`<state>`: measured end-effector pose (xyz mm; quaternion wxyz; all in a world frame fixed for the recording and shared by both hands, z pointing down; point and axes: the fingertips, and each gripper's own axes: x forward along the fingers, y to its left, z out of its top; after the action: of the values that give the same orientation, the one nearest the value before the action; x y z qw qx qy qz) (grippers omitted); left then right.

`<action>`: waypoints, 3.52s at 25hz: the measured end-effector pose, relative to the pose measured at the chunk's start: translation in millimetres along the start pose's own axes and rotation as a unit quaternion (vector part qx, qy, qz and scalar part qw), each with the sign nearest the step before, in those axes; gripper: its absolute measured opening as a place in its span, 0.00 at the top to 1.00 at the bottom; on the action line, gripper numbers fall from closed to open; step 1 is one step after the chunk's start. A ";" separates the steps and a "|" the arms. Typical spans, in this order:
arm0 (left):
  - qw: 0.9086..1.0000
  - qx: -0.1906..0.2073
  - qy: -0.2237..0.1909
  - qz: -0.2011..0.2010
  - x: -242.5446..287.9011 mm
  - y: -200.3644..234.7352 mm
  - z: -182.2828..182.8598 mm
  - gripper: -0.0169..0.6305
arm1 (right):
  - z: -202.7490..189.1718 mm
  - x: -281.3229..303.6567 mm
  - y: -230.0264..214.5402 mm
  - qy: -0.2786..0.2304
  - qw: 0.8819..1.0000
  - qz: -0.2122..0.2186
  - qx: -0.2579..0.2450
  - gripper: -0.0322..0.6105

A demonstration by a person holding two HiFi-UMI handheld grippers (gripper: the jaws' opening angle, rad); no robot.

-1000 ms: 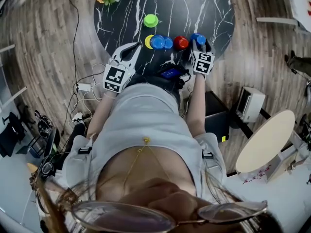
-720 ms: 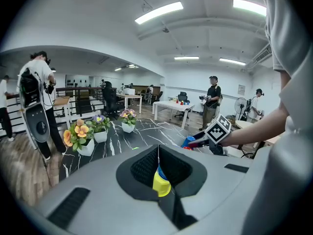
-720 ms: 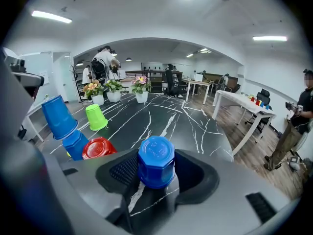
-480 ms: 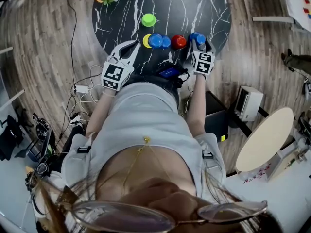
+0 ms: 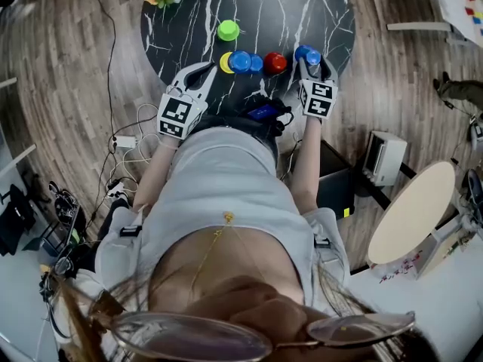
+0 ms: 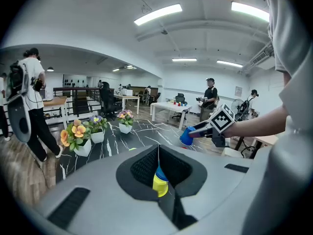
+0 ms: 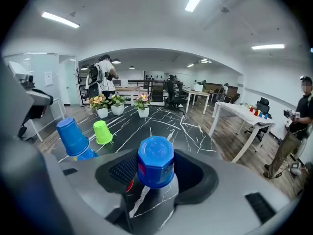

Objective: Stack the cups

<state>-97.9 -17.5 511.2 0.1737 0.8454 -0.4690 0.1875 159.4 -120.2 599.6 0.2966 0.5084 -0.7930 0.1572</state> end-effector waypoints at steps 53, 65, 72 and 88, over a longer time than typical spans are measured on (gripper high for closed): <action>1.000 -0.008 0.016 -0.012 4.4 12.6 -19.4 0.92 | 13.2 -14.0 128.7 0.036 0.980 0.155 -0.119 0.59; 1.000 -0.009 0.019 -0.013 6.2 13.7 -21.8 0.92 | 15.4 -15.1 131.5 0.015 0.981 0.164 -0.106 0.53; 1.000 -0.019 0.020 -0.014 8.5 17.1 -23.2 0.92 | 32.3 -29.8 125.6 -0.024 0.983 0.159 -0.084 0.51; 1.000 -0.015 0.025 -0.009 28.6 30.1 -28.5 0.92 | 47.9 -66.2 105.5 -0.099 0.988 0.113 -0.032 0.88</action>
<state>-114.1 -40.1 553.2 0.1995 0.8419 -0.4599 0.1999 69.9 -53.6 526.3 0.2127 0.4186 -0.8757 0.1129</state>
